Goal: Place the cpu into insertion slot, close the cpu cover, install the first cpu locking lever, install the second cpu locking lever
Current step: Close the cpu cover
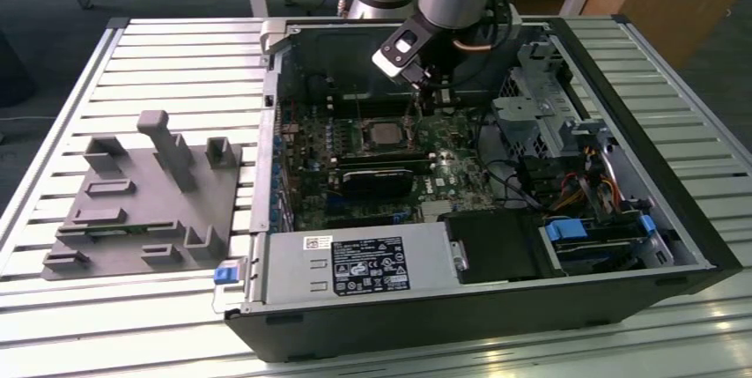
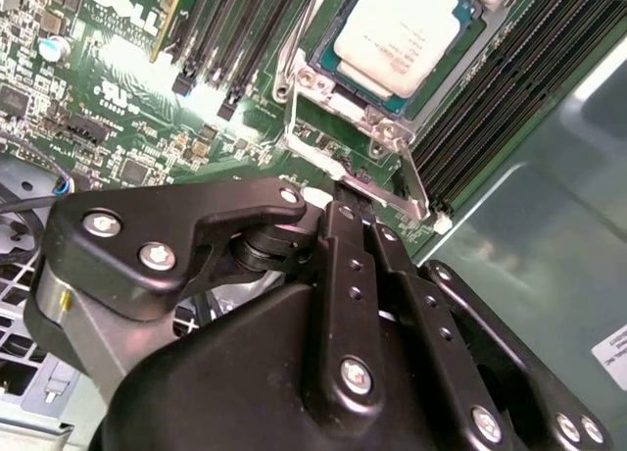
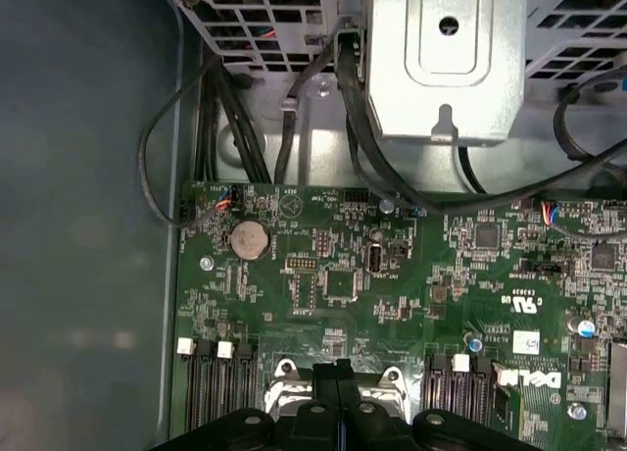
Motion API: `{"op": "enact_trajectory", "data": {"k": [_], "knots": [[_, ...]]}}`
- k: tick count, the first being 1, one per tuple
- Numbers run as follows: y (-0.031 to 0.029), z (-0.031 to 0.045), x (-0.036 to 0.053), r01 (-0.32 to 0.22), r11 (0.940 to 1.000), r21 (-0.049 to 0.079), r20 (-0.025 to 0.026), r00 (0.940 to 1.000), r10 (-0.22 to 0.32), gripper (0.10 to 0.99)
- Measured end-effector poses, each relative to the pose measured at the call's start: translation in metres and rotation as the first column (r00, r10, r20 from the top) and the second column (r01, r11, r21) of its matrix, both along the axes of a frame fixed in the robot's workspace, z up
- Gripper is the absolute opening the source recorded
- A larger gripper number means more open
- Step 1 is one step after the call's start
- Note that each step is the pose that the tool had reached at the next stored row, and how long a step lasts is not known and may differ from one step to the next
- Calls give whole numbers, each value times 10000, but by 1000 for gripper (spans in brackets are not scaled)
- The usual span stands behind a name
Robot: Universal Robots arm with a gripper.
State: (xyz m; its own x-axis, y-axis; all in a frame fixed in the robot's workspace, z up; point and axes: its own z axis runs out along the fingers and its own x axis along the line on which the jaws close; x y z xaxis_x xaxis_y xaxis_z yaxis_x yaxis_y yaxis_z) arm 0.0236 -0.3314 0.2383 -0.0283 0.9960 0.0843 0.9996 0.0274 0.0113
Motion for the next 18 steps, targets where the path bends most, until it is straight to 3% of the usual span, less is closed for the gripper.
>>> {"op": "enact_trajectory", "data": {"k": [18], "knots": [[-22, -61, -164, 0, 10000, 1, -2, 10000, 0, 106]]}}
